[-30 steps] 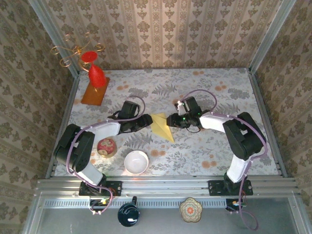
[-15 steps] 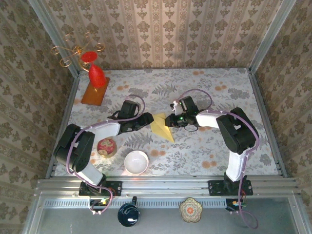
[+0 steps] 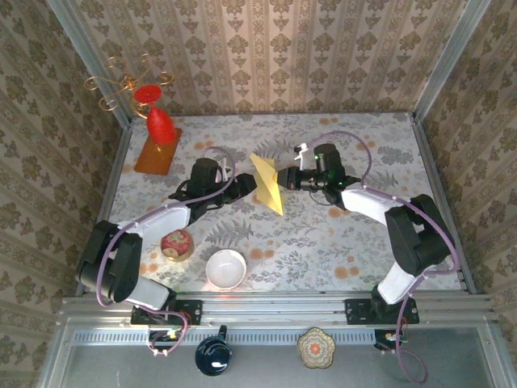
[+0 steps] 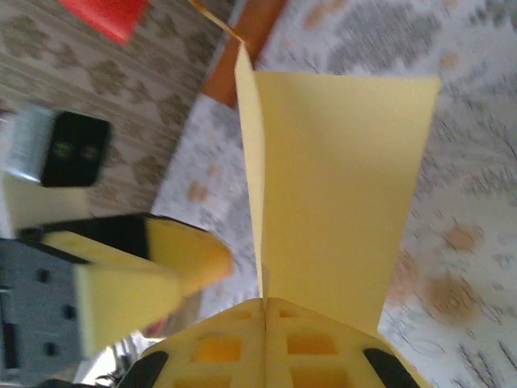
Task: Fold a paper plane with a square sheet of paper (pick it up from the middle)
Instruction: Turn over the paper at the center of the table.
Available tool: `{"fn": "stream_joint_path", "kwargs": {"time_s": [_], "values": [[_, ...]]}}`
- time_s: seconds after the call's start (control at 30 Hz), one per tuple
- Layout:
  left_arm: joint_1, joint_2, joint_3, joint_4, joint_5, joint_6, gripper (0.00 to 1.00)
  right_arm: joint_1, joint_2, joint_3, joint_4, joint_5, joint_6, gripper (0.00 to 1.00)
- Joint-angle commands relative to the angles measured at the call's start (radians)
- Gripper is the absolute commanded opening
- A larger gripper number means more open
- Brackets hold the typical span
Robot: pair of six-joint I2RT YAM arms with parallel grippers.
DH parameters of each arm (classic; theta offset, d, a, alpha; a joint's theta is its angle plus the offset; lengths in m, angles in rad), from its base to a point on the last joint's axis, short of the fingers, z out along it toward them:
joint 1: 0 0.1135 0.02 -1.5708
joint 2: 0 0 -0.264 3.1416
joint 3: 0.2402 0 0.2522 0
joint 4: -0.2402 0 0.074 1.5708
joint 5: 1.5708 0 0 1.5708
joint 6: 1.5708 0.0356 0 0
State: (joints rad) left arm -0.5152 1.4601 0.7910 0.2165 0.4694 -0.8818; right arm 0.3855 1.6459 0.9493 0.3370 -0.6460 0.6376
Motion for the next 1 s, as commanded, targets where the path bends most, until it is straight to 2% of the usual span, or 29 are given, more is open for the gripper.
{"fn": "stream_joint_path", "kwargs": {"time_s": [0.0,0.23,0.5,0.7,0.97], "values": [[-0.011,-0.007,-0.012,0.171,0.114,-0.042,0.62,-0.007,-0.062,-0.031,0.112,-0.046,0.146,0.01],[-0.044,0.016,0.021,0.315,0.203,-0.058,0.61,-0.013,-0.110,-0.044,0.185,-0.082,0.274,0.02],[-0.058,0.032,0.004,0.452,0.238,-0.074,0.47,-0.023,-0.123,-0.067,0.289,-0.113,0.376,0.02],[-0.069,0.023,0.005,0.451,0.235,-0.046,0.36,-0.026,-0.133,-0.073,0.297,-0.120,0.395,0.03],[-0.069,0.013,0.004,0.460,0.238,-0.048,0.28,-0.037,-0.136,-0.084,0.327,-0.123,0.421,0.08]]}}
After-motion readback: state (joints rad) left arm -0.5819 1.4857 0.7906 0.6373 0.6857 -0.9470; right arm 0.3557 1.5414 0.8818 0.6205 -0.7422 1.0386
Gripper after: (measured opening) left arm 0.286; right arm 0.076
